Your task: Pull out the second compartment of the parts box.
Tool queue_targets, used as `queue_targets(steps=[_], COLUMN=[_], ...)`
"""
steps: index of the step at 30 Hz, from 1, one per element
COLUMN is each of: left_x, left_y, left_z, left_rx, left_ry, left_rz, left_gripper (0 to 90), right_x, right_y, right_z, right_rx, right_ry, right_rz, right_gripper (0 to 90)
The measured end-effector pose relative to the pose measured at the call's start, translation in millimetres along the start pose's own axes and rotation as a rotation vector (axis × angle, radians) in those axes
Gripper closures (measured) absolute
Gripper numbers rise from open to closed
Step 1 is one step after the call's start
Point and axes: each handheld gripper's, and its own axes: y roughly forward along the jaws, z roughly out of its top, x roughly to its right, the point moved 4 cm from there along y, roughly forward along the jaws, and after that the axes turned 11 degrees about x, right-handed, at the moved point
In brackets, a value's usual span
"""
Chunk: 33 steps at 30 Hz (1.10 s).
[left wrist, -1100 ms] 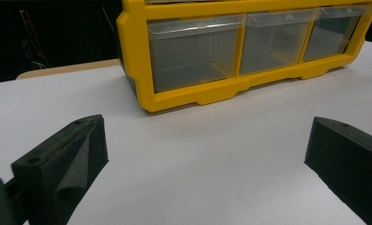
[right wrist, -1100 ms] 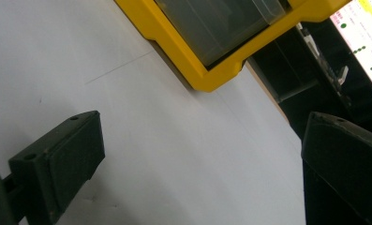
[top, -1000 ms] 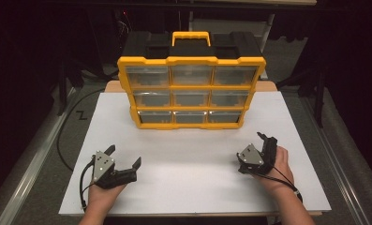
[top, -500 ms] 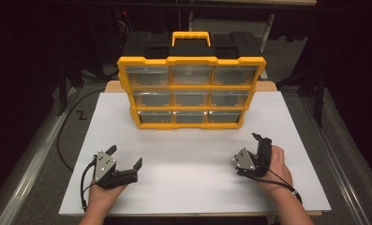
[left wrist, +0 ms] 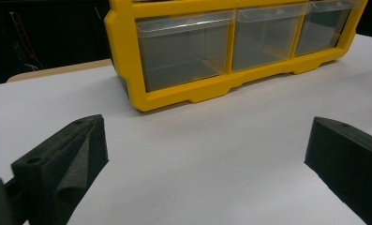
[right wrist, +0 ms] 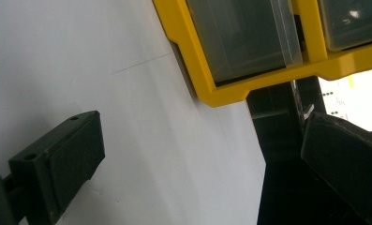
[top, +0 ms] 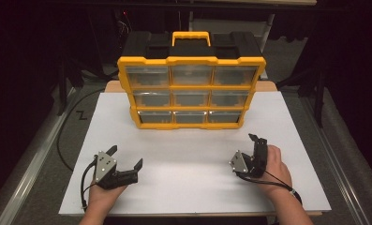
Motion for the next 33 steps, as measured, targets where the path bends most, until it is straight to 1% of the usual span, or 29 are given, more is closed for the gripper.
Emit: queue_targets(steps=[1, 4, 7, 8, 11, 12, 14, 15, 18, 19, 20, 23, 25, 31, 32, 33], left_x=[0.0, 0.6, 0.7, 0.9, 1.9, 2.5, 2.9, 3.2, 3.1, 3.1, 3.0, 2.9, 2.9, 3.4, 3.3, 3.4], left_y=[0.0, 0.6, 1.1, 1.3, 1.6, 1.6, 1.6, 1.4, 1.4, 1.4, 1.4, 1.9, 1.8, 1.2, 1.3, 1.6], left_z=[0.0, 0.4, 0.2, 0.0, -0.5, -0.1, 0.1, 0.1, 0.3, 0.3, 0.3, 0.1, -0.2, 0.2, 0.0, -0.2], left_rx=[-0.001, 0.002, -0.002, -0.005, -0.014, -0.019, -0.020, -0.019, -0.018, -0.016, -0.014, -0.015, -0.021, -0.013, -0.015, -0.016], left_ry=[0.000, 0.006, 0.005, 0.006, 0.035, 0.036, 0.038, 0.038, 0.035, 0.030, 0.026, 0.024, 0.024, 0.027, 0.029, 0.029], left_rz=[-0.001, -0.006, -0.006, -0.008, -0.005, -0.011, -0.013, -0.016, -0.013, -0.012, -0.011, -0.011, -0.014, -0.016, -0.016, -0.016], left_gripper=[0.2, 0.3, 0.3, 0.3, 0.2, 0.2, 0.3, 0.3, 0.3, 0.3, 0.2, 0.2, 0.2, 0.3, 0.2, 0.2], right_x=[1.8, -1.0, -1.8, -2.2, -2.8, -2.8, -3.4, -3.6, -4.5, -4.3, -5.0, -6.0, -6.5, -10.9, -12.4, -12.4], right_y=[0.6, 1.9, 4.1, 4.4, 5.8, 5.7, 5.6, 5.8, 5.6, 6.0, 5.9, 5.8, 6.3, 6.4, 6.0, 6.0], right_z=[0.9, 1.7, 2.3, 2.4, 3.6, 4.9, 5.2, 5.8, 7.3, 8.2, 8.4, 10.0, 11.7, 17.1, 19.2, 19.2], right_rx=[0.004, -0.004, -0.013, -0.017, -0.017, -0.018, -0.022, -0.022, -0.029, -0.025, -0.027, -0.033, -0.031, -0.029, -0.022, -0.022], right_ry=[-0.043, -0.048, -0.088, -0.090, -0.114, -0.140, -0.143, -0.161, -0.187, -0.203, -0.202, -0.226, -0.246, -0.306, -0.328, -0.328], right_rz=[-0.001, 0.000, 0.007, 0.005, 0.004, 0.001, 0.002, 0.005, 0.011, 0.010, 0.007, 0.004, 0.005, 0.006, 0.006, 0.006], right_gripper=[1.0, 1.0, 1.0, 1.0, 1.0, 1.1, 1.1, 1.0, 1.0, 1.0, 1.0, 1.0, 1.0, 1.0, 1.0, 1.0])
